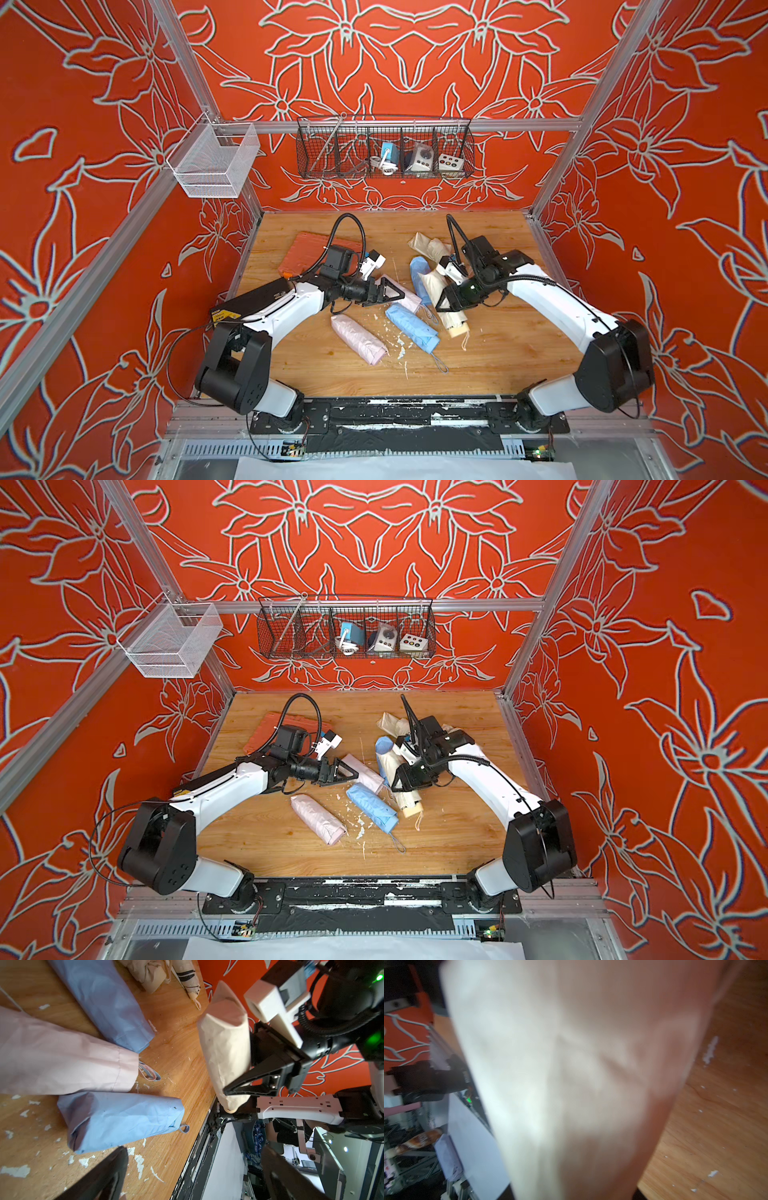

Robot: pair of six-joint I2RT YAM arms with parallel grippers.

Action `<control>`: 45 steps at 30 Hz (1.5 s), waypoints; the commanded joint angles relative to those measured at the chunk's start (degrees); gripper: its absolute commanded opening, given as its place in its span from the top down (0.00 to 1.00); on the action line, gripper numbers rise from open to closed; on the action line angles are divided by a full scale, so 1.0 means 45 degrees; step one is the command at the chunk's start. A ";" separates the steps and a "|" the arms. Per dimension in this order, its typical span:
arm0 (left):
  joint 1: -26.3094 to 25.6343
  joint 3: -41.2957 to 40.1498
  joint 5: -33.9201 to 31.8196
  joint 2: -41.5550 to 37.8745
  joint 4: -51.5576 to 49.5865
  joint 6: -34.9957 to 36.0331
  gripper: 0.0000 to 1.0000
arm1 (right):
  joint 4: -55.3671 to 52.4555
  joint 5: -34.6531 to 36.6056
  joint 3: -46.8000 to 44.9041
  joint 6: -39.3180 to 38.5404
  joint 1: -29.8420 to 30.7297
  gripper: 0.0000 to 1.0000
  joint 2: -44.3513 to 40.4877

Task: Take umbrellas out of sleeves
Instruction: Pick up the umbrella from the center of the board.

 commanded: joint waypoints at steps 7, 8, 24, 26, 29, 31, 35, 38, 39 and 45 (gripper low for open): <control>-0.0367 0.0597 0.0705 -0.0788 0.2671 -0.0171 0.02 | -0.1977 -0.3076 0.1894 -0.1027 0.0447 0.58 -0.0021; -0.0377 0.0654 0.0715 -0.0802 0.2698 -0.0179 0.02 | -0.1924 -0.3264 0.1916 -0.0977 0.0465 0.58 -0.0040; -0.0543 0.1387 0.2040 0.0044 0.3819 -0.1859 0.02 | -0.1879 -0.3909 0.2531 -0.0845 0.1313 0.59 0.0349; -0.0563 0.1528 0.2167 0.0244 0.3611 -0.1777 0.02 | -0.1815 -0.3852 0.2559 -0.0786 0.1352 0.59 0.0340; -0.0673 0.1576 0.2418 0.0449 0.3623 -0.1961 0.05 | -0.1734 -0.3818 0.2605 -0.0733 0.1386 0.59 0.0335; -0.0775 0.1578 0.2539 0.0488 0.3620 -0.1847 0.07 | -0.1698 -0.3805 0.2659 -0.0678 0.1405 0.59 0.0360; -0.0815 0.1560 0.2681 0.0582 0.3568 -0.1805 0.11 | -0.1685 -0.3859 0.2822 -0.0660 0.1445 0.59 0.0491; -0.0820 0.1617 0.2822 0.0753 0.3621 -0.1997 0.13 | -0.1804 -0.3893 0.2864 -0.0766 0.1554 0.60 0.0638; -0.0815 0.1613 0.2861 0.0817 0.3662 -0.2076 0.15 | -0.1812 -0.3910 0.2867 -0.0788 0.1571 0.59 0.0678; -0.0835 0.1672 0.3046 0.0999 0.3604 -0.2186 0.21 | -0.1643 -0.3949 0.2791 -0.0714 0.1592 0.59 0.0750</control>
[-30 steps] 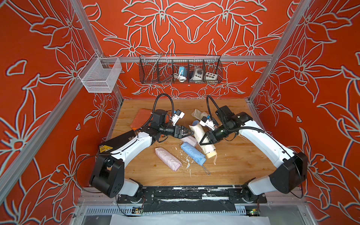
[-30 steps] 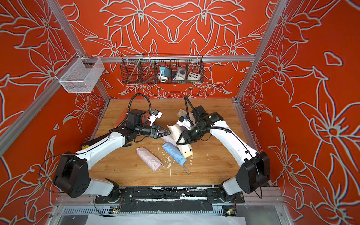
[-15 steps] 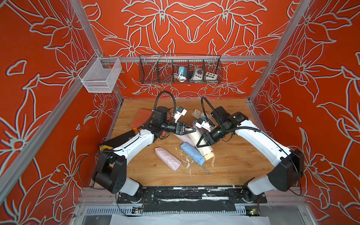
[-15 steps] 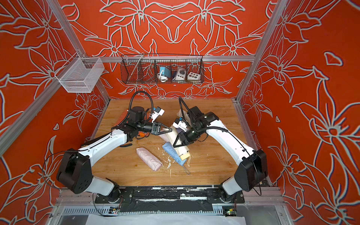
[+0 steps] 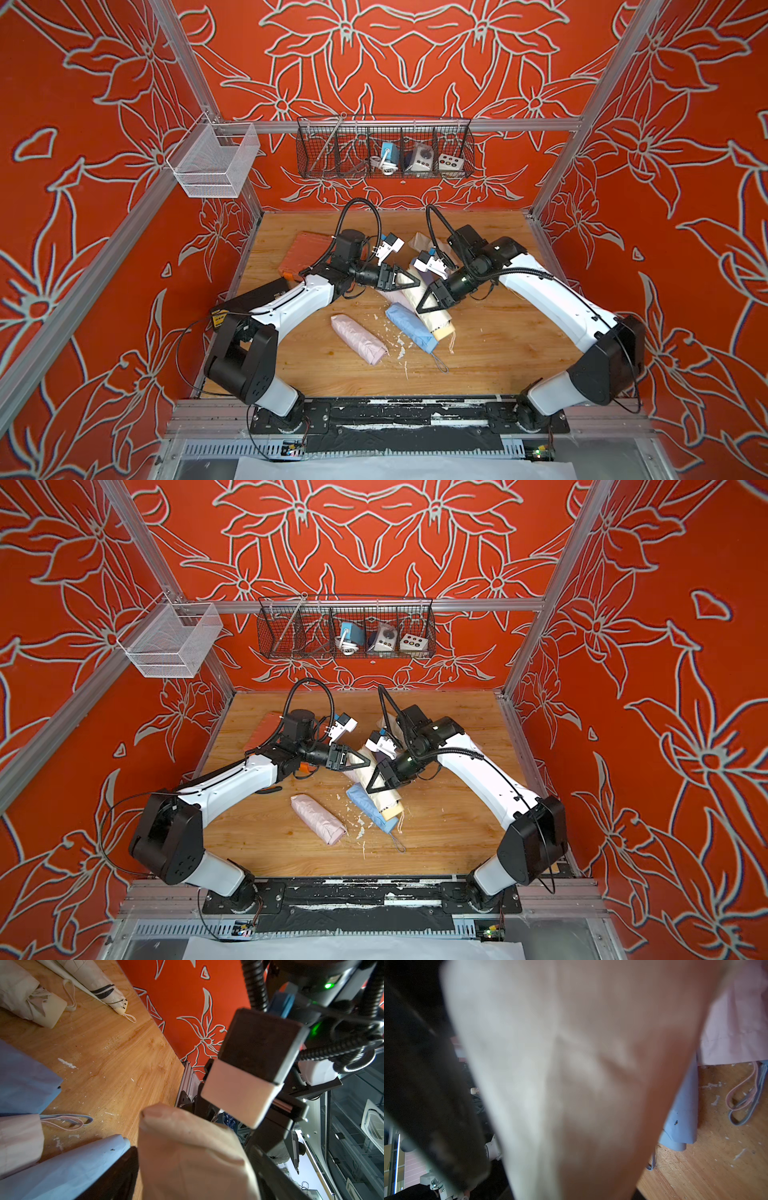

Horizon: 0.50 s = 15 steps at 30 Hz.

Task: Take umbrellas out of sleeves
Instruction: Pick up the umbrella from the center of the board.

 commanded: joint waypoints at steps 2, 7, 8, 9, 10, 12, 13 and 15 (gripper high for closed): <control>-0.0037 0.0351 0.0524 0.0177 0.0249 -0.0114 0.29 | 0.0045 -0.0616 0.0378 -0.0293 0.0064 0.59 0.0079; -0.0030 0.0356 0.0750 0.0420 0.0306 -0.0342 0.47 | -0.0017 -0.0442 0.0339 -0.0360 0.0068 0.58 0.0157; -0.0035 0.0355 0.0771 0.0455 0.0321 -0.0380 0.52 | -0.0054 -0.0386 0.0324 -0.0379 0.0063 0.58 0.0157; -0.0035 0.0360 0.0800 0.0475 0.0360 -0.0420 0.57 | -0.0081 -0.0318 0.0336 -0.0409 0.0058 0.56 0.0171; -0.0035 0.0355 0.0844 0.0494 0.0430 -0.0491 0.64 | -0.0146 -0.0273 0.0328 -0.0441 0.0063 0.55 0.0188; 0.0005 0.0392 0.0888 0.0533 0.0490 -0.0633 0.74 | -0.0196 -0.0191 0.0339 -0.0464 0.0053 0.48 0.0181; 0.0032 0.0409 0.0888 0.0582 0.0468 -0.0710 0.75 | -0.0179 -0.0181 0.0341 -0.0438 0.0056 0.44 0.0151; 0.0183 0.0434 0.0980 0.0727 0.0575 -0.1027 0.78 | -0.0048 -0.0052 0.0380 -0.0210 -0.0013 0.35 0.0052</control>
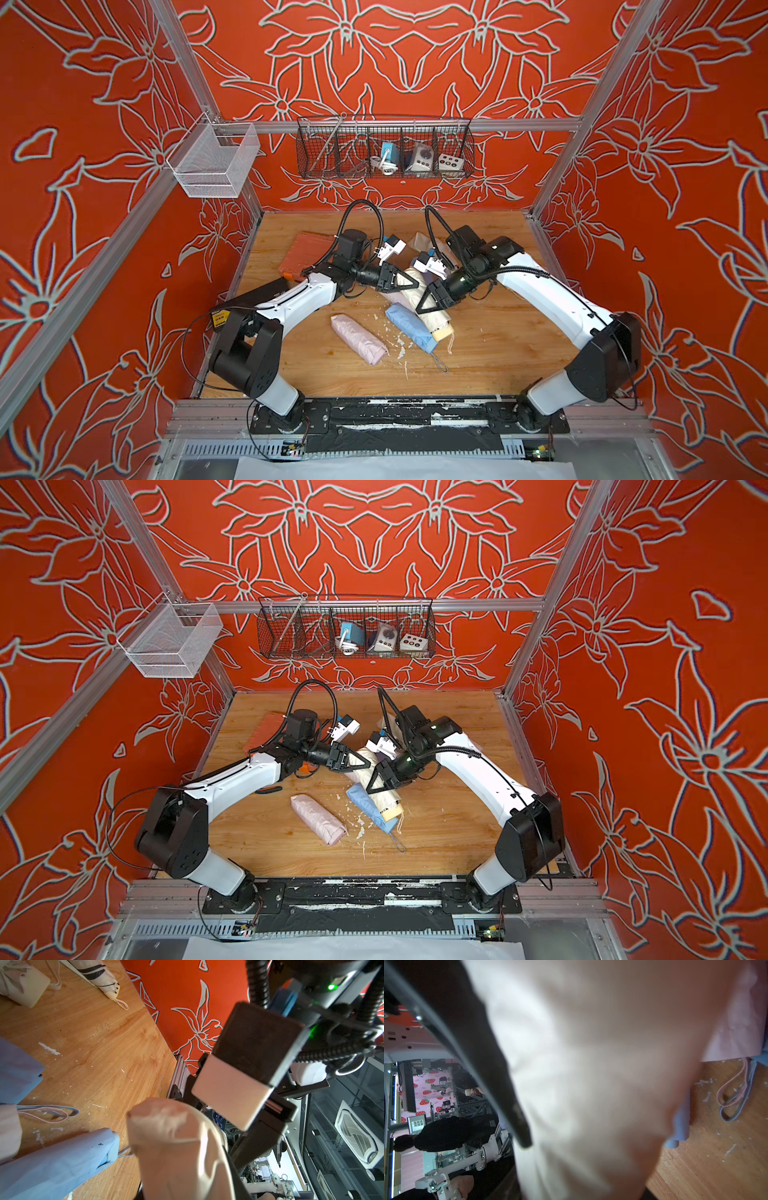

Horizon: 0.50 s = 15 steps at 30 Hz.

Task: Take umbrellas out of sleeves
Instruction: Pick up the umbrella from the center of the board.

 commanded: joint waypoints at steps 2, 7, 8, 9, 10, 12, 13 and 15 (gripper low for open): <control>0.0309 0.0235 0.0231 0.0313 0.0777 -0.0680 0.81 | 0.0276 -0.0381 0.0454 0.0277 -0.0246 0.30 -0.0368; 0.0766 0.0056 -0.0099 0.0306 0.1937 -0.2527 0.82 | 0.2220 0.0255 -0.0103 0.2973 -0.1765 0.24 -0.1359; 0.0882 0.0077 -0.0287 0.0263 0.2119 -0.2988 0.81 | 0.2800 0.0583 -0.0418 0.3987 -0.2205 0.23 -0.1653; 0.1005 0.0035 -0.0464 0.0207 0.2467 -0.3503 0.81 | 0.3453 0.0730 -0.0804 0.5025 -0.2606 0.23 -0.1965; 0.1098 -0.0016 -0.0675 0.0179 0.2838 -0.3979 0.81 | 0.3825 0.0937 -0.1061 0.5854 -0.2916 0.23 -0.2196; 0.1376 -0.0194 -0.1140 0.0196 0.3569 -0.5282 0.81 | 0.4081 0.1725 -0.1458 0.7339 -0.3392 0.22 -0.2636; 0.1488 -0.0377 -0.1300 0.0207 0.4184 -0.6019 0.82 | 0.4127 0.1811 -0.1575 0.7818 -0.3501 0.22 -0.2741; 0.1704 -0.1081 -0.1554 0.0338 0.6488 -0.8282 0.82 | 0.4528 0.1589 -0.2039 0.8895 -0.3671 0.22 -0.2994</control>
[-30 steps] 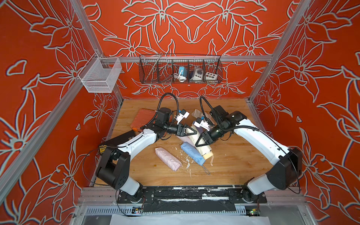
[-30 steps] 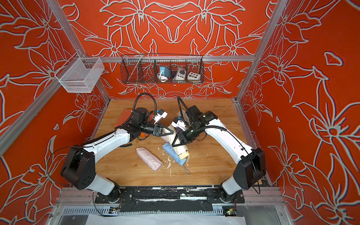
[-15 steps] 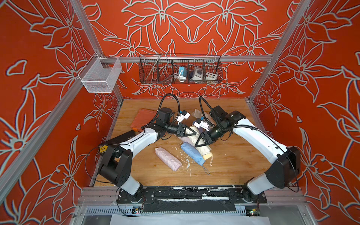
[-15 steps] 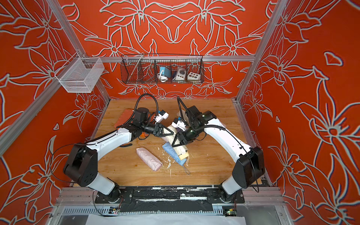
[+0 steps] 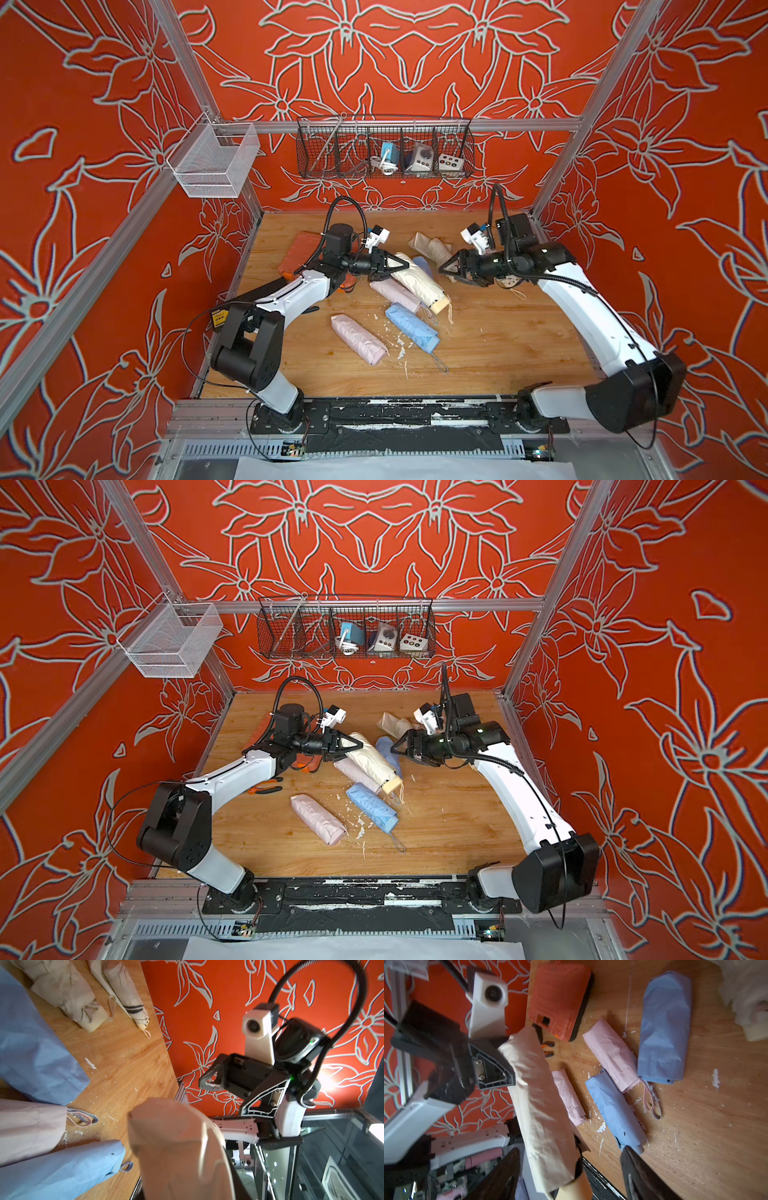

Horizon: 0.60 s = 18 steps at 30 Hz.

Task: Take umbrellas out of sleeves
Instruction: Pick up the umbrella from the center of the board.

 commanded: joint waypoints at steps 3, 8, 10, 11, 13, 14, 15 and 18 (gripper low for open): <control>0.0434 -0.1580 -0.0923 0.0365 0.6312 -0.6111 0.82 | 0.1408 0.0363 -0.1283 0.3728 -0.0090 0.22 -0.0806; 0.0476 -0.2148 -0.1389 0.0827 0.7650 -0.7475 0.82 | 0.2269 0.0125 -0.2887 0.4826 -0.0075 0.24 -0.1761; 0.0481 -0.2218 -0.1443 0.0888 0.7849 -0.7664 0.81 | 0.3512 -0.0275 -0.3865 0.5674 -0.0051 0.25 -0.2144; 0.0475 -0.2234 -0.1443 0.0896 0.7853 -0.7667 0.81 | 0.4357 -0.0447 -0.4317 0.6107 -0.0022 0.25 -0.2346; 0.0475 -0.2295 -0.1438 0.0874 0.7880 -0.7684 0.81 | 0.5655 -0.0625 -0.4860 0.6736 0.0122 0.26 -0.2580; 0.0475 -0.2363 -0.1442 0.0853 0.7911 -0.7706 0.81 | 0.5923 -0.0665 -0.4932 0.6867 0.0192 0.26 -0.2553; 0.0471 -0.2428 -0.1443 0.0832 0.7905 -0.7706 0.81 | 0.5945 -0.0660 -0.4912 0.6882 0.0274 0.26 -0.2455; 0.0485 -0.2604 -0.1424 0.0720 0.7898 -0.7677 0.81 | 0.6541 -0.0632 -0.4841 0.6942 0.0635 0.27 -0.2155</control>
